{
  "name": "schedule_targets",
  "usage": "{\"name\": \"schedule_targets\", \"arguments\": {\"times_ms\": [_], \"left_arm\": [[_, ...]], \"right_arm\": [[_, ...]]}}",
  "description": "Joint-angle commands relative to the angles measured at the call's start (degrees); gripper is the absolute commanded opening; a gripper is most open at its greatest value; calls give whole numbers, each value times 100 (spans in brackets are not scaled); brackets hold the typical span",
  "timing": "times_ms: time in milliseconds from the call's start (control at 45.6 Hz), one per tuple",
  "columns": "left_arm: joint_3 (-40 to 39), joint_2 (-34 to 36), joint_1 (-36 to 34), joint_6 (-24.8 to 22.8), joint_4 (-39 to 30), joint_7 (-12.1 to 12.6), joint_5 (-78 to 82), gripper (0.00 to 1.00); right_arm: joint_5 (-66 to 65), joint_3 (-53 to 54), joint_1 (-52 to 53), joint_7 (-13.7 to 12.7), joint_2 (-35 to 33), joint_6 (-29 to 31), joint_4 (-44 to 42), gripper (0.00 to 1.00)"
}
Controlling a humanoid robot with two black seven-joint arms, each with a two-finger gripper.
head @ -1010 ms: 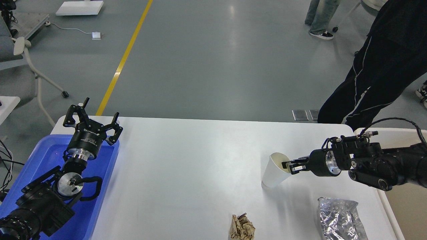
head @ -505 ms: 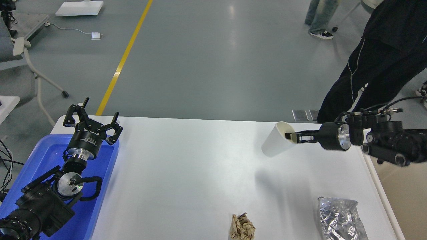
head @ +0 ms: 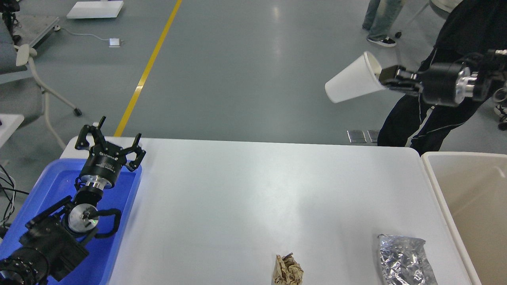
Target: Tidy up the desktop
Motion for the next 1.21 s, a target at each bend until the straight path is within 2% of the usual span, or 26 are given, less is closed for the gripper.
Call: {"name": "schedule_targets", "arguments": {"times_ms": [0,88,395,461,549,702,768,988,1185], "left_arm": [[-2,0,0,-1,0,0,5,100],[6,0,0,-1,0,0,5,100],[-2,0,0,-1,0,0,-3,100],[-2,0,0,-1,0,0,5,100],[-2,0,0,-1,0,0,5,100],[-2,0,0,-1,0,0,-3,100],[-2,0,0,-1,0,0,5,100],[-2,0,0,-1,0,0,-3,100],[-2,0,0,-1,0,0,5,100]], "right_arm": [[427,121,172,29,-237,291,-560,0],[471,121,-109,20,-237,291,-1025,0],[1490,103,-1426,-50,88,221,-3705,0],[1675,121,-1840,-173,263,195,-4294,0],[2008,121,-2183,-611,431,142,-4945,0],[2642,129,-2596,-1841,369,-306,-5175,0],[2791,129,-2763,-2194,343,-499,-5184,0],[3073,375,-3492,-2713,255,-1535,-5184,0],[3090,832,-4055,-3161,492,-2635,-5175,0]]}}
